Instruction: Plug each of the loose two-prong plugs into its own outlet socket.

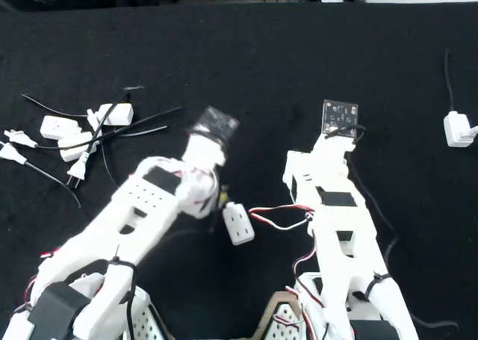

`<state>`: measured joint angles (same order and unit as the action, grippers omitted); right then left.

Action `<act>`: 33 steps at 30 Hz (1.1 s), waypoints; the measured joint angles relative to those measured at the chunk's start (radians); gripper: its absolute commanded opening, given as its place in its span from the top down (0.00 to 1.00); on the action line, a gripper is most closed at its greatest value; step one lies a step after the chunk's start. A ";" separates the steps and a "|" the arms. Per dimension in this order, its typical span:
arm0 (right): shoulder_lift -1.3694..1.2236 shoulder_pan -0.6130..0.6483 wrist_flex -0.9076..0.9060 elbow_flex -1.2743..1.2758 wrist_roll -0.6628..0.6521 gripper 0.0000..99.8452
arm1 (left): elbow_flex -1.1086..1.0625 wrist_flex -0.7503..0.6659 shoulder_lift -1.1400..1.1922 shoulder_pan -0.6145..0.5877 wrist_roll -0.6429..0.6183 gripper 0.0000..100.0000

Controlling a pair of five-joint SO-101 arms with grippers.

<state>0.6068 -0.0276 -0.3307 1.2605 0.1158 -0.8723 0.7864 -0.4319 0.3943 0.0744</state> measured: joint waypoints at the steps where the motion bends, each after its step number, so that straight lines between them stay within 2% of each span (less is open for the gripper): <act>1: 0.000 0.000 0.000 0.000 0.000 0.87 | 0.006 -0.021 0.000 -0.014 -0.025 0.77; 6: 0.000 0.000 0.000 0.000 0.000 0.87 | 0.011 -0.213 0.021 -0.098 -0.196 0.77; 11: 0.000 0.000 0.000 0.000 0.000 0.87 | 0.025 -0.387 0.178 -0.115 -0.249 0.78; 18: 0.000 0.000 0.000 0.000 0.000 0.87 | 0.173 -0.408 0.456 -0.141 -0.319 0.78; 23: 0.000 0.000 0.000 0.000 0.000 0.87 | 0.187 -0.408 0.482 -0.140 -0.351 0.79; 29: 0.000 0.000 0.000 0.000 0.000 0.87 | 0.158 -0.414 0.479 -0.155 -0.358 0.98; 33: 0.000 0.000 0.000 0.000 0.000 0.87 | 0.130 -0.414 0.451 -0.155 -0.359 0.92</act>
<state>0.6068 -0.0276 -0.3307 1.2605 0.1158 -0.7419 0.3721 0.0192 0.2394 -0.2846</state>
